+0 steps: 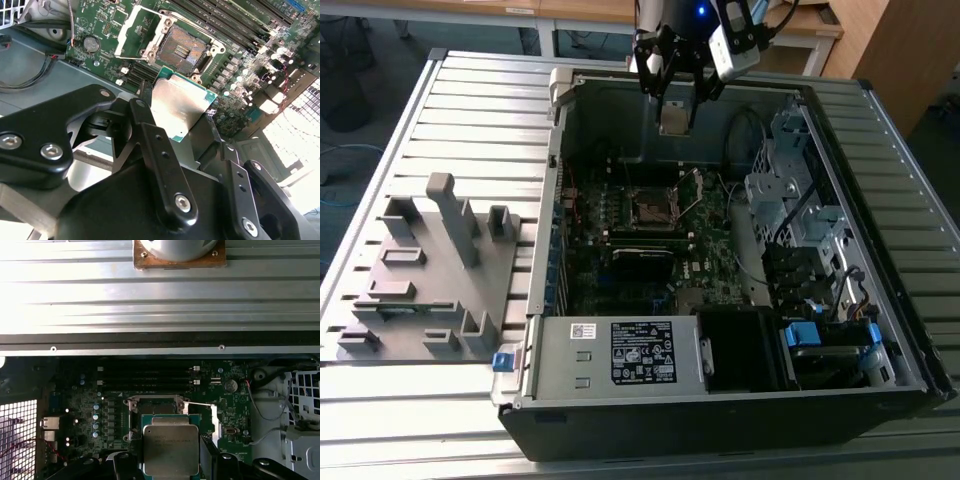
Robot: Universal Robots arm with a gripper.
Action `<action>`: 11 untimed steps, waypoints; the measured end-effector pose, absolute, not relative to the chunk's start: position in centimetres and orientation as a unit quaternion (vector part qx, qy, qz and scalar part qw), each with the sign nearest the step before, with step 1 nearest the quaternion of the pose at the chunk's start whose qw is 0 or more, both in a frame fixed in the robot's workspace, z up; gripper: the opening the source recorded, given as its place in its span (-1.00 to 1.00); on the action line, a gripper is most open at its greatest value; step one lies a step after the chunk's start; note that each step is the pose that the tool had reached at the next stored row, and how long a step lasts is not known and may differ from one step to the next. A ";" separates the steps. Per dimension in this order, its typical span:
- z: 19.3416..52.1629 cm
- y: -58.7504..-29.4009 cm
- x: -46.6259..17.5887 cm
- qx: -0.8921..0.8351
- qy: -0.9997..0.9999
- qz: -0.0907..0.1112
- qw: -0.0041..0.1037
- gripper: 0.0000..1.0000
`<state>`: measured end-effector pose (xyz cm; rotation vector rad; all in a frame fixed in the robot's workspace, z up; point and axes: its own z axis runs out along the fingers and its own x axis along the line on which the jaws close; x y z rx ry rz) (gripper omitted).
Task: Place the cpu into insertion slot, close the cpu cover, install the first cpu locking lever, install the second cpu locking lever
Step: 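Place the cpu into insertion slot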
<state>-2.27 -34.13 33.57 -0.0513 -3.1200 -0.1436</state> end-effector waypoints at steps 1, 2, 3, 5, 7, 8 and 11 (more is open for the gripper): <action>33.5 -34.1 -2.3 -0.016 -0.999 -0.046 0.009 0.08; 33.5 -34.1 -2.3 -0.017 -0.999 -0.046 0.009 0.08; 33.5 -34.1 -2.3 -0.017 -0.999 -0.046 0.009 0.08; 33.5 -34.1 -2.3 -0.017 -0.999 -0.046 0.009 0.08; 33.4 -34.1 -2.3 -0.017 -0.999 -0.046 0.009 0.08; 33.4 -34.1 -2.3 -0.017 -0.999 -0.046 0.009 0.08; 33.4 -34.1 -2.3 -0.017 -0.999 -0.046 0.009 0.08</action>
